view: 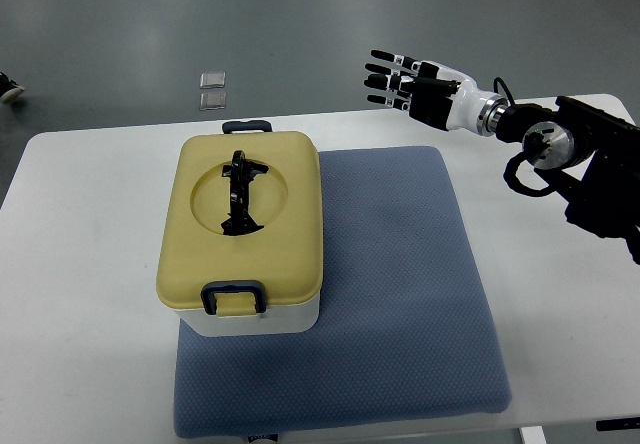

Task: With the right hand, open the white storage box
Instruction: 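Move the right hand over the table toward the yellow lid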

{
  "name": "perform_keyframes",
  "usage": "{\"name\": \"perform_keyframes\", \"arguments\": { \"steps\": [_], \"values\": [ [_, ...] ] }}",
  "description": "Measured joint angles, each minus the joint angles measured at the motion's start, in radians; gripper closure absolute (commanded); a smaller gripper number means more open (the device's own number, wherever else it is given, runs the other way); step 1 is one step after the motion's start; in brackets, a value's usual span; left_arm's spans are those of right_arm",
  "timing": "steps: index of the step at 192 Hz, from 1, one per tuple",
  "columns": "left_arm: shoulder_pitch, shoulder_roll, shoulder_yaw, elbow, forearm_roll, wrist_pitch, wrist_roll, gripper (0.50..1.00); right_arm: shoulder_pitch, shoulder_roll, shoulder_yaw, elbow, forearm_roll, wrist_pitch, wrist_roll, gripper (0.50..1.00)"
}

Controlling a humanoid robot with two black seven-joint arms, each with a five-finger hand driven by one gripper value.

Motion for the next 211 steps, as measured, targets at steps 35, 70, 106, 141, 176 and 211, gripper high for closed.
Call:
{"name": "perform_keyframes", "arguments": {
  "steps": [35, 70, 106, 141, 176, 211],
  "values": [
    [0.000, 0.000, -0.001, -0.004, -0.001, -0.001, -0.008, 0.500, 0.000, 0.000, -0.001, 0.000, -0.001, 0.000, 0.000, 0.570],
    [0.001, 0.000, 0.003, -0.002, -0.002, 0.000, -0.009, 0.500, 0.001, 0.000, -0.002, 0.000, -0.002, 0.000, 0.000, 0.570],
    [-0.002, 0.000, 0.004, 0.008, -0.004, 0.000, -0.009, 0.500, 0.012, -0.003, -0.001, 0.000, -0.002, 0.000, 0.000, 0.572],
    [-0.003, 0.000, 0.001, 0.005, -0.004, 0.000, -0.009, 0.500, 0.046, -0.018, 0.001, 0.001, -0.029, 0.024, 0.026, 0.572],
    [-0.003, 0.000, 0.002, 0.004, -0.004, 0.000, -0.009, 0.500, 0.095, -0.041, 0.004, 0.002, -0.147, 0.028, 0.065, 0.574],
    [-0.003, 0.000, 0.003, 0.008, -0.004, 0.000, -0.009, 0.500, 0.129, -0.051, 0.010, 0.002, -0.225, 0.037, 0.078, 0.574]
  ]
}}
